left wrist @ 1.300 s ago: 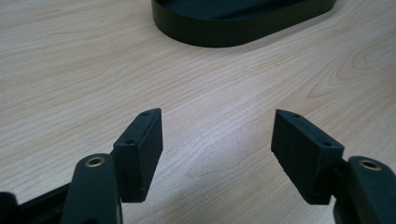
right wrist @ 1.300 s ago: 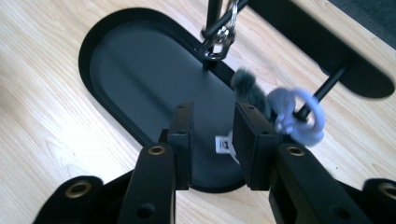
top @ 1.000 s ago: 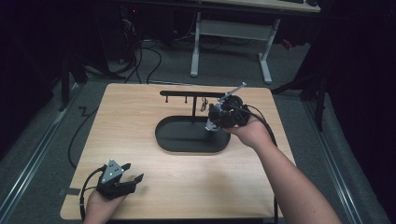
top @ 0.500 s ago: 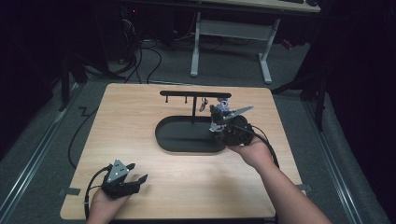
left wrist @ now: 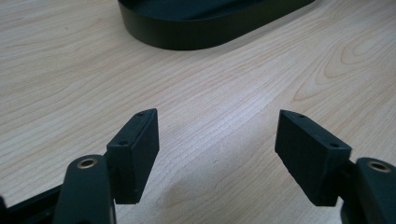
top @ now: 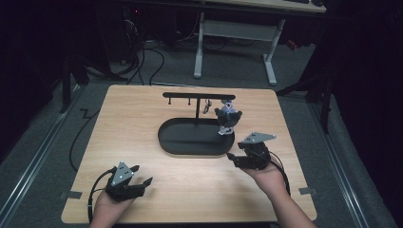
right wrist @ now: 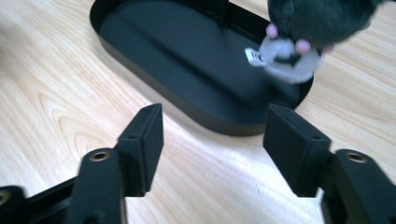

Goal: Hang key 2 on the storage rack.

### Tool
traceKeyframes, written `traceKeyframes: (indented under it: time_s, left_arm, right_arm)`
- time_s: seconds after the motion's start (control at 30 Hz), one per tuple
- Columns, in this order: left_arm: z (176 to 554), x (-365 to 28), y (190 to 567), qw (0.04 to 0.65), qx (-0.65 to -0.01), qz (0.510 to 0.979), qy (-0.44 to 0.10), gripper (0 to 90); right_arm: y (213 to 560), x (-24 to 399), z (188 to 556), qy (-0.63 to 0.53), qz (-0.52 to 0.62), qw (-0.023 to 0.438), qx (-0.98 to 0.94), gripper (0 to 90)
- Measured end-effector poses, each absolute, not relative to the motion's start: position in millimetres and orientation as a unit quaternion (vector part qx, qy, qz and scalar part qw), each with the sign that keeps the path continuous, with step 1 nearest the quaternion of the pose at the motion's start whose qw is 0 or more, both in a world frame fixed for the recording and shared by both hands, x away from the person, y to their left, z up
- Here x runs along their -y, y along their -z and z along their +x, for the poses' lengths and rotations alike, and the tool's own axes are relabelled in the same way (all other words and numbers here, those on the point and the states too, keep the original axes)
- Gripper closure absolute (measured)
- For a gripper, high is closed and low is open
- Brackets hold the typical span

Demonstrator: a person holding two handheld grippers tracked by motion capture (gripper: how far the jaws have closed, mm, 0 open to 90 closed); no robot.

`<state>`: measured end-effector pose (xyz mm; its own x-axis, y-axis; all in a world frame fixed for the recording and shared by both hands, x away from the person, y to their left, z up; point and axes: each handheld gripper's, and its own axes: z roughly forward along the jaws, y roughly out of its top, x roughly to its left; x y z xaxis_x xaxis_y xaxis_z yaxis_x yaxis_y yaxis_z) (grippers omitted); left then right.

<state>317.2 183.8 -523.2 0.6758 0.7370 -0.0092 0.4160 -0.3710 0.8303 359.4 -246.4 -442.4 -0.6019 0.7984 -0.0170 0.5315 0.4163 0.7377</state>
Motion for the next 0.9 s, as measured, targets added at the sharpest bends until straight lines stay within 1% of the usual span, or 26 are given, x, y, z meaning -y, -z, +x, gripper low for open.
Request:
traceKeyframes:
  time_s: [0.13, 0.3, 0.33, 0.37, 0.4, 0.43, 0.47, 0.53, 0.63, 0.73, 0.8, 0.9]
  left_arm:
    - [317.5, -180.6, 522.1, 0.436, -0.356, 0.805, -0.186, 30.3]
    - [317.0, -174.8, 520.9, 0.443, -0.356, 0.803, -0.178, 28.8]
    - [316.1, -172.7, 520.6, 0.447, -0.357, 0.802, -0.173, 28.3]
    - [315.4, -170.9, 520.4, 0.449, -0.355, 0.802, -0.172, 27.7]
    - [314.4, -167.3, 519.9, 0.450, -0.354, 0.802, -0.171, 27.1]
    - [314.1, -165.5, 519.5, 0.452, -0.352, 0.802, -0.172, 25.9]
    - [313.7, -163.4, 519.5, 0.453, -0.349, 0.802, -0.173, 25.0]
    - [313.2, -159.0, 520.3, 0.449, -0.344, 0.806, -0.175, 23.5]
    - [314.0, -155.1, 523.3, 0.442, -0.345, 0.810, -0.170, 23.0]
    - [313.5, -153.4, 523.8, 0.440, -0.342, 0.813, -0.169, 23.1]
    - [313.3, -153.4, 523.5, 0.440, -0.341, 0.813, -0.170, 23.1]
    - [314.2, -153.3, 523.8, 0.439, -0.340, 0.814, -0.168, 22.9]
  right_arm:
    - [460.7, 260.3, 333.5, -0.384, 0.401, 0.221, -0.802, 31.0]
    - [480.5, 277.5, 302.6, -0.398, 0.417, 0.242, -0.780, 22.6]
    - [485.0, 282.2, 294.4, -0.404, 0.425, 0.248, -0.771, 21.8]
    - [492.3, 288.5, 280.7, -0.412, 0.443, 0.266, -0.751, 21.4]
    - [501.5, 294.2, 267.3, -0.425, 0.460, 0.283, -0.726, 23.6]
    - [510.1, 300.6, 256.5, -0.427, 0.477, 0.264, -0.721, 21.6]
    - [509.9, 302.9, 255.7, -0.429, 0.476, 0.248, -0.727, 18.9]
    - [510.4, 306.4, 251.3, -0.431, 0.472, 0.260, -0.724, 20.0]
    - [510.0, 308.0, 255.0, -0.433, 0.475, 0.252, -0.724, 18.8]
    - [511.0, 304.6, 257.2, -0.432, 0.469, 0.256, -0.727, 18.8]
    - [514.0, 304.3, 257.8, -0.432, 0.472, 0.246, -0.728, 18.8]
    - [515.0, 304.6, 257.5, -0.431, 0.473, 0.249, -0.727, 18.8]
